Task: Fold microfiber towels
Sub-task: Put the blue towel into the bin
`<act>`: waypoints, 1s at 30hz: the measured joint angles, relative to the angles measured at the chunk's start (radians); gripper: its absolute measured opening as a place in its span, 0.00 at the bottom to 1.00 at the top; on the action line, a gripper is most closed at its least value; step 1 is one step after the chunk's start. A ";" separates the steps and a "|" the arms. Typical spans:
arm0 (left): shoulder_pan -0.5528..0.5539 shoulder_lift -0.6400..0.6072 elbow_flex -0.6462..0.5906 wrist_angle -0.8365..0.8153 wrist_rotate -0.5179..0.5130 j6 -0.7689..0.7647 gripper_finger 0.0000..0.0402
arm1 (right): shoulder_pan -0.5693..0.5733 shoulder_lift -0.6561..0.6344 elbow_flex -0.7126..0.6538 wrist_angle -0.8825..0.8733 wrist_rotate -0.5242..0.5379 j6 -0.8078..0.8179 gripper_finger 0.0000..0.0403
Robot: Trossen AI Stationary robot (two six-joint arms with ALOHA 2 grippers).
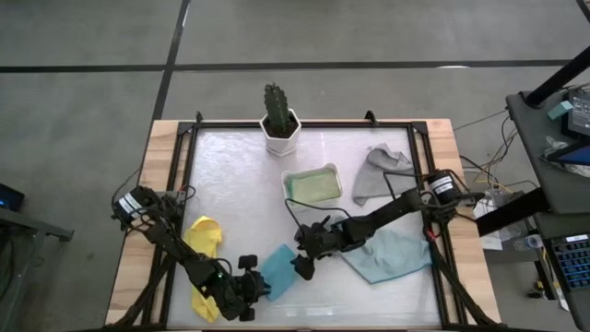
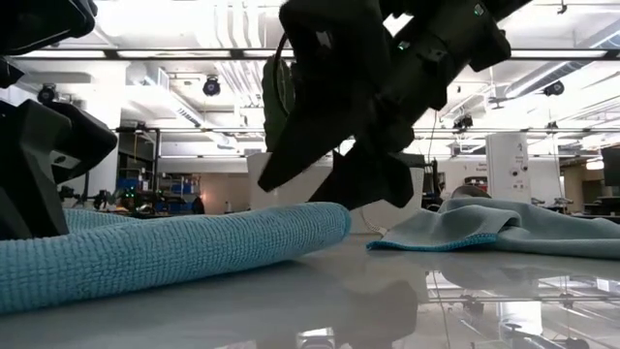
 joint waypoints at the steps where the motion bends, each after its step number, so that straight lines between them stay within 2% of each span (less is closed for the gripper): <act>1: 0.000 0.000 -0.002 0.002 0.000 0.000 0.13 | -0.001 0.001 0.000 -0.005 0.000 -0.001 0.67; 7: 0.000 0.000 -0.010 0.006 0.000 0.000 0.13 | -0.002 0.057 0.002 0.081 -0.011 -0.005 0.67; 14: 0.000 0.000 -0.012 0.006 0.000 0.000 0.13 | -0.004 0.153 0.049 0.248 -0.188 -0.032 0.66; 20: -0.002 0.000 -0.013 0.007 0.000 0.000 0.13 | 0.000 0.156 0.085 0.257 -0.237 -0.063 0.62; 24: -0.002 0.000 -0.014 0.008 0.000 0.000 0.13 | -0.001 0.154 0.102 0.259 -0.236 -0.063 0.52; 30: -0.003 0.000 -0.013 0.008 0.000 0.000 0.13 | -0.002 0.154 0.105 0.270 -0.229 -0.055 0.26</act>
